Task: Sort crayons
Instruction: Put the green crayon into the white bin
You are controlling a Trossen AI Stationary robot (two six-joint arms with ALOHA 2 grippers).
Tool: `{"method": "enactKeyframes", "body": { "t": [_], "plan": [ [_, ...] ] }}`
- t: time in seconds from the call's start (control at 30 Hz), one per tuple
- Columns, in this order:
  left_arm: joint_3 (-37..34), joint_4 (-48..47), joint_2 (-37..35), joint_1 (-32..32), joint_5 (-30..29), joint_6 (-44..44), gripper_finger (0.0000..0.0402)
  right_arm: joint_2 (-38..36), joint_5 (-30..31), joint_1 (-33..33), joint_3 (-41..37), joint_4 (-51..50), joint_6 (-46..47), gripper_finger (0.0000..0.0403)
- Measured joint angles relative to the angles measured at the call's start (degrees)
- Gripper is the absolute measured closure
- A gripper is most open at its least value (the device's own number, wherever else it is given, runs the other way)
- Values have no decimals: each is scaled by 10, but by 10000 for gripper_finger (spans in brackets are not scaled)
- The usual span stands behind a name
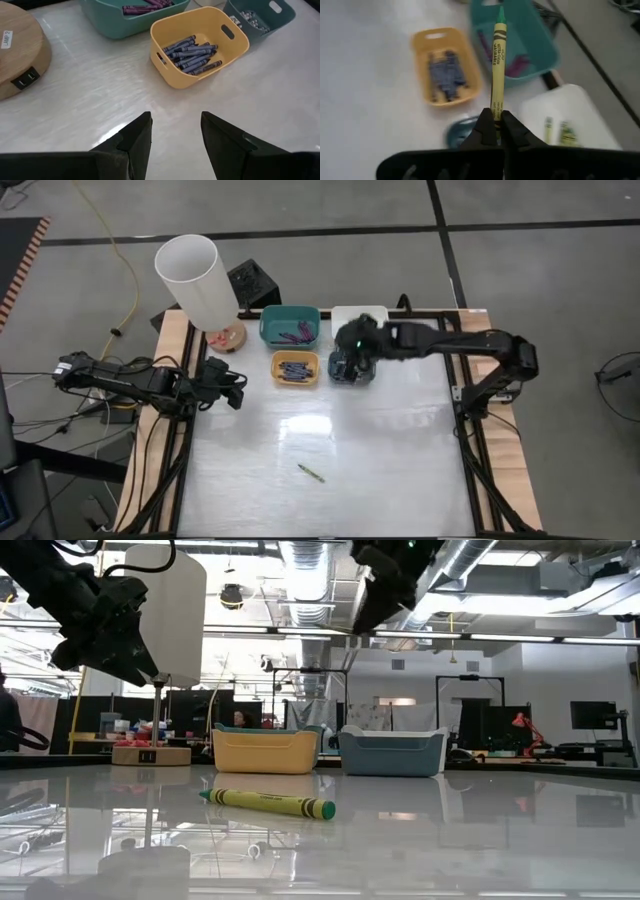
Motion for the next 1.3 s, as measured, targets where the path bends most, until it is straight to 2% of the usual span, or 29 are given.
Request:
{"method": "enactKeyframes", "body": {
  "t": [0.17, 0.4, 0.6, 0.93, 1.13, 1.3],
  "plan": [
    [0, 0, 0, 0, -1, -11, 242, -13, -5, -63, 0, -8, -39, 402],
    [0, 0, 0, 0, -15, -29, 242, -7, -97, -156, -1, -6, -100, 402],
    [0, 0, 0, 0, -16, -34, 242, -10, -138, -221, -65, 38, -117, 402],
    [0, 0, 0, 0, -52, -58, 242, -11, -145, -285, -205, 188, -113, 402],
    [0, 0, 0, 0, -57, -59, 242, -4, -144, -312, -246, 251, -92, 402],
    [0, 0, 0, 0, -61, -60, 242, 16, -139, -326, -253, 254, -62, 402]
  ]
}}
